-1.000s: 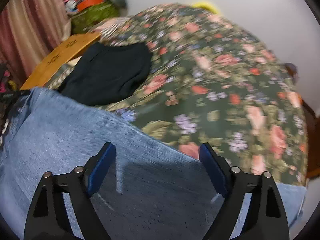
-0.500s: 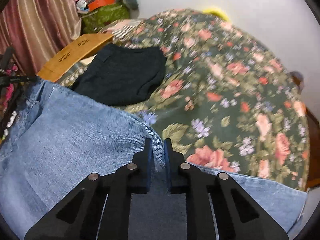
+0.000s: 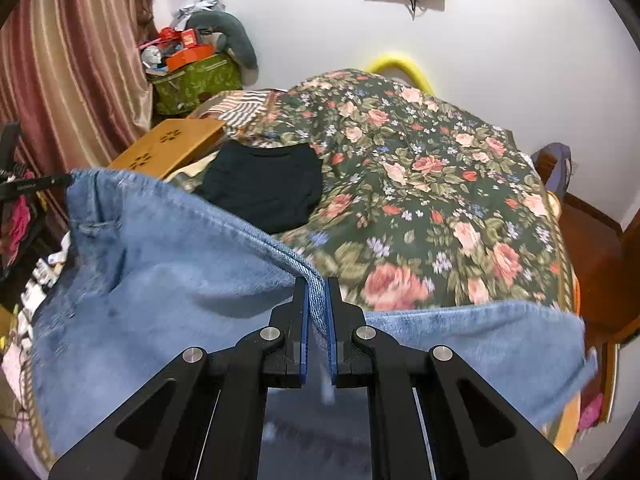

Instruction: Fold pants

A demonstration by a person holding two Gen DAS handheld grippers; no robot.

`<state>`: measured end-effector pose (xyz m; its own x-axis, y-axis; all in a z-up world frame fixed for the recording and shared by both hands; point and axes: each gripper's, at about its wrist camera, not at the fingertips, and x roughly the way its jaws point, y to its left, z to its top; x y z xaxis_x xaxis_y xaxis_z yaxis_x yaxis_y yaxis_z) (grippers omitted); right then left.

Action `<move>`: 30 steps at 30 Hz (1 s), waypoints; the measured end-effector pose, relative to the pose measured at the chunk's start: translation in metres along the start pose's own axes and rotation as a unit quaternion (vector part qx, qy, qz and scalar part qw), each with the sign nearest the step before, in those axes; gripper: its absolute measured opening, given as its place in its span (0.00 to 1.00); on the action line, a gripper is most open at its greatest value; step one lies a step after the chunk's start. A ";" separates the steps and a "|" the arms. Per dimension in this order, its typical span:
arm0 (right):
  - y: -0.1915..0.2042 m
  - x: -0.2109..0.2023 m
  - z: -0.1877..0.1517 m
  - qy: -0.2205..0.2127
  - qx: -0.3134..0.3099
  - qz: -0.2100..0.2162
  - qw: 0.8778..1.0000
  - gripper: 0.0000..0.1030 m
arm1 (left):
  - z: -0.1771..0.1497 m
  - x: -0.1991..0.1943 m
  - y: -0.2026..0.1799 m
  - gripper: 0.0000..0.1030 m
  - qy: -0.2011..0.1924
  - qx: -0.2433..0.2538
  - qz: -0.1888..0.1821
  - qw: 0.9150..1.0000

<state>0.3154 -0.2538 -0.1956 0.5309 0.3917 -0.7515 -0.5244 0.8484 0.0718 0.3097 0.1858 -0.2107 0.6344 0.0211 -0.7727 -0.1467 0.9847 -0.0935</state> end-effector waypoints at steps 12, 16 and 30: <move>0.065 -0.075 -0.076 0.009 0.012 0.027 1.000 0.06 | -0.065 -0.099 0.004 0.01 -0.049 0.047 0.004 0.998; 0.071 -0.070 -0.090 0.011 0.030 0.029 0.999 0.06 | -0.067 -0.083 0.012 0.07 -0.020 0.020 -0.003 1.000; 0.066 -0.064 -0.090 0.007 0.044 0.049 0.998 0.06 | 0.006 0.052 0.022 0.54 0.043 -0.084 -0.096 0.991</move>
<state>0.1867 -0.2548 -0.2023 0.4694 0.4703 -0.7473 -0.5132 0.8340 0.2026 0.3437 0.2096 -0.2488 0.5975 -0.1866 -0.7799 -0.1582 0.9260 -0.3427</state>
